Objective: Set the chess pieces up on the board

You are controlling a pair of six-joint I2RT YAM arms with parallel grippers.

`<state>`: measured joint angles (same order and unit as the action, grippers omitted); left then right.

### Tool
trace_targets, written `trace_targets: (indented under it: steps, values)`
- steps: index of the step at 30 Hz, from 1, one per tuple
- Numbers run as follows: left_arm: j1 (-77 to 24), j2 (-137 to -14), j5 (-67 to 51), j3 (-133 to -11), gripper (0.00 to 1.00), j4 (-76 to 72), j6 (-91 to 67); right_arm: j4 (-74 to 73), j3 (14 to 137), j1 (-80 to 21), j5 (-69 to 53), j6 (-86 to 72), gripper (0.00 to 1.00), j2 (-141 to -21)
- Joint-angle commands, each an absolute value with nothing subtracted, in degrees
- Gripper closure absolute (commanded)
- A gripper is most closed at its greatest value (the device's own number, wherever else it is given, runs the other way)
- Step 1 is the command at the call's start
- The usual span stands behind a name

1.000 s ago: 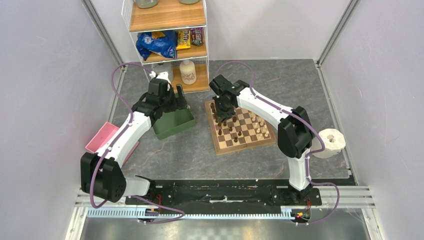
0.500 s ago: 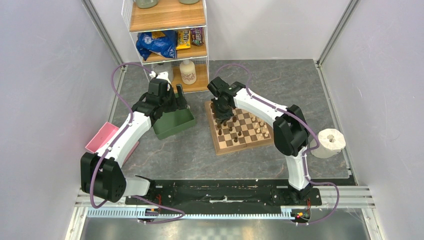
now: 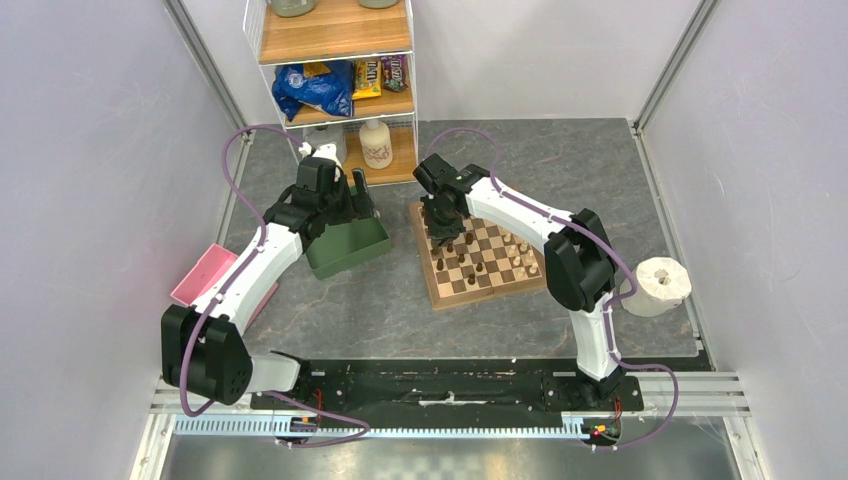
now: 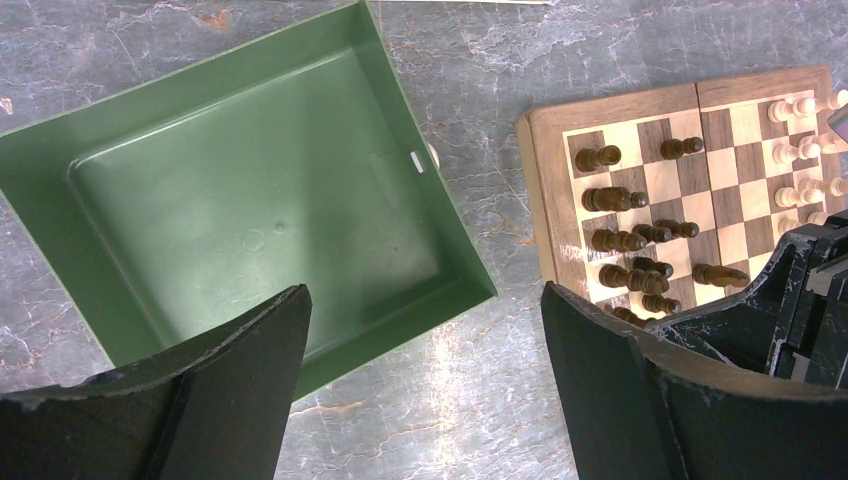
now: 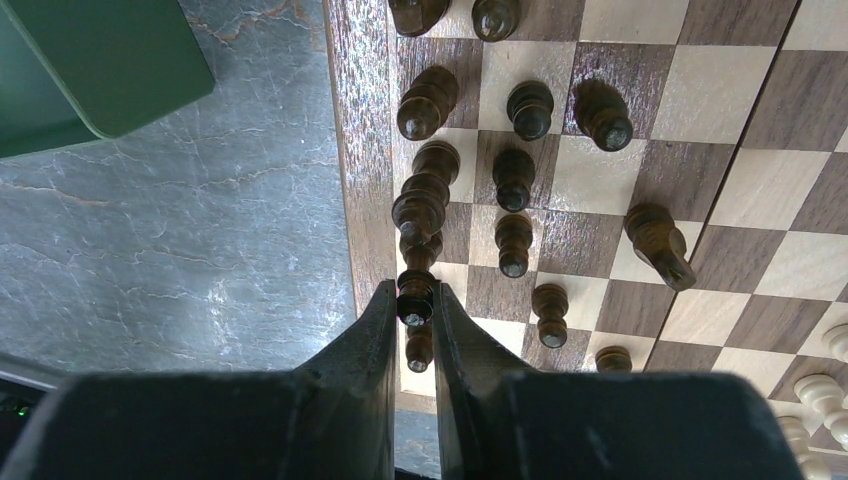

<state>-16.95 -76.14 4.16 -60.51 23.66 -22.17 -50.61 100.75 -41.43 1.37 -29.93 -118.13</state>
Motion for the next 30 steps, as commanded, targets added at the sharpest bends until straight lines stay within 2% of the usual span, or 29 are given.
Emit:
trace_targets:
  steps: [1,23,27,30]
  values:
    - [-16.70,-75.41,4.50,-60.47,0.08,21.89,-23.29,-50.14,101.19,-41.75,2.16,-29.60,0.87,-118.98]
    - [-16.63,-76.03,4.35,-60.56,0.08,21.88,-23.31,-52.29,103.01,-41.74,2.46,-28.70,0.85,-120.07]
    - [-16.69,-76.15,4.15,-60.63,0.08,21.89,-23.37,-52.25,103.01,-41.75,1.99,-28.55,0.81,-120.46]
    - [-16.62,-76.16,4.04,-60.64,0.08,21.88,-23.37,-52.29,103.08,-41.75,1.85,-28.50,0.73,-120.23]
